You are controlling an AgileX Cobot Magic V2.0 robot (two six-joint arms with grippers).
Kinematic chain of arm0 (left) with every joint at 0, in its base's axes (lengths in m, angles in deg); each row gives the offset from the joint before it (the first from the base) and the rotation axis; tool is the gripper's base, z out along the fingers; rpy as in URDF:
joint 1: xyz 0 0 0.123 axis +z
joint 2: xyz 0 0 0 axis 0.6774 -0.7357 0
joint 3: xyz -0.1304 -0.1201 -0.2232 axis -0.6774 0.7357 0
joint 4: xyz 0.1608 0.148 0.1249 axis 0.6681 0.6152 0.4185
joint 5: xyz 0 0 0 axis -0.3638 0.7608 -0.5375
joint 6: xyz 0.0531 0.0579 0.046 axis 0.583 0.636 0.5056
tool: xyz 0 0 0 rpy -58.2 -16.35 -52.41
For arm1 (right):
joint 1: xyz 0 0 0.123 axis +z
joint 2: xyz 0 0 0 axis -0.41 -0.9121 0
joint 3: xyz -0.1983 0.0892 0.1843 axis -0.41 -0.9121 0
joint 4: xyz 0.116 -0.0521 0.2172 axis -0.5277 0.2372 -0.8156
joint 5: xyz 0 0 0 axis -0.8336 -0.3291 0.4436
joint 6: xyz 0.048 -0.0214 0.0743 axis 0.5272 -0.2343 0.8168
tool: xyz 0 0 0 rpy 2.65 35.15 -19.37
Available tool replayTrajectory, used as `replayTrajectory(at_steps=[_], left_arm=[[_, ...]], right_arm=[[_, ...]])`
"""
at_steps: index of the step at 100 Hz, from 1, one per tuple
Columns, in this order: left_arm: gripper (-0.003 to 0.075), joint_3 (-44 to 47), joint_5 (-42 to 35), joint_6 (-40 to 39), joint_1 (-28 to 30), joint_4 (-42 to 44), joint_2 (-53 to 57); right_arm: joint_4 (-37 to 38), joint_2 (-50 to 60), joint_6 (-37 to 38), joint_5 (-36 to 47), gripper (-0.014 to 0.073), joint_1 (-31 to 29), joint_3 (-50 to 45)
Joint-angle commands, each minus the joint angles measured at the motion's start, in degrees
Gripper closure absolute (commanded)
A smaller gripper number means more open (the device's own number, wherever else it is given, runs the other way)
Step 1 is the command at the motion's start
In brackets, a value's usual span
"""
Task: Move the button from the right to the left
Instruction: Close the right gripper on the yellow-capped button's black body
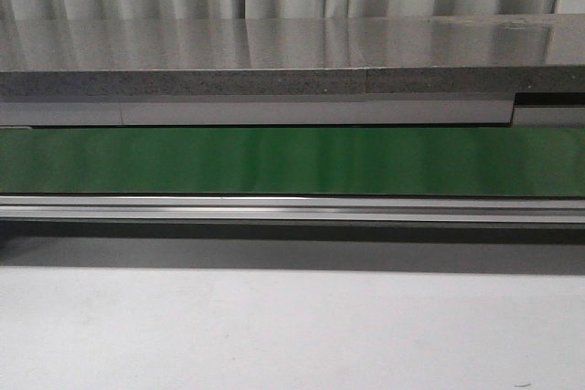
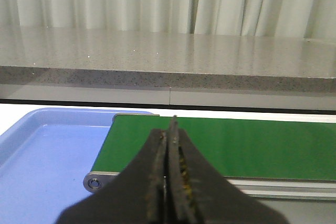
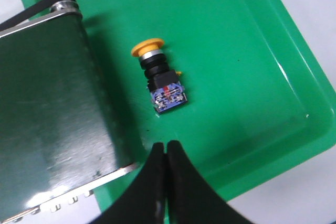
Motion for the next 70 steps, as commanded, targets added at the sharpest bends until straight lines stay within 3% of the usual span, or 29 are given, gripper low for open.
replayTrajectory(at_steps=[1,10,17,34,39,55,70], left_arm=[[0.0741,2.62,-4.22,-0.59,-0.26,-0.13,1.83],[0.0741,2.62,-4.22,-0.59,-0.26,-0.13,1.83],[0.0741,2.62,-4.22,-0.59,-0.26,-0.13,1.83],[0.0741,2.62,-4.22,-0.59,-0.26,-0.13,1.83],[0.0741,2.62,-4.22,-0.59,-0.26,-0.13,1.83],[0.0741,2.62,-4.22,-0.59,-0.26,-0.13,1.83],[0.0741,2.62,-4.22,-0.59,-0.26,-0.13,1.83]], right_arm=[[-0.45,-1.45,-3.61,4.79,0.0651,-1.42,2.05],[-0.45,-4.76,-7.43,5.86,0.0645,-1.57,2.05],[-1.39,-7.61,-11.57,6.47,0.0593,-1.57,2.12],[-4.22,-13.11,-17.91,9.20,0.0211,-1.57,2.17],[-4.22,-14.40,-17.97,10.09,0.0153,-1.57,2.66],[-3.78,-18.75,-17.97,10.63,0.0183,-1.57,7.27],[-3.78,-23.04,-18.31,5.65,0.0203,-1.57,13.23]])
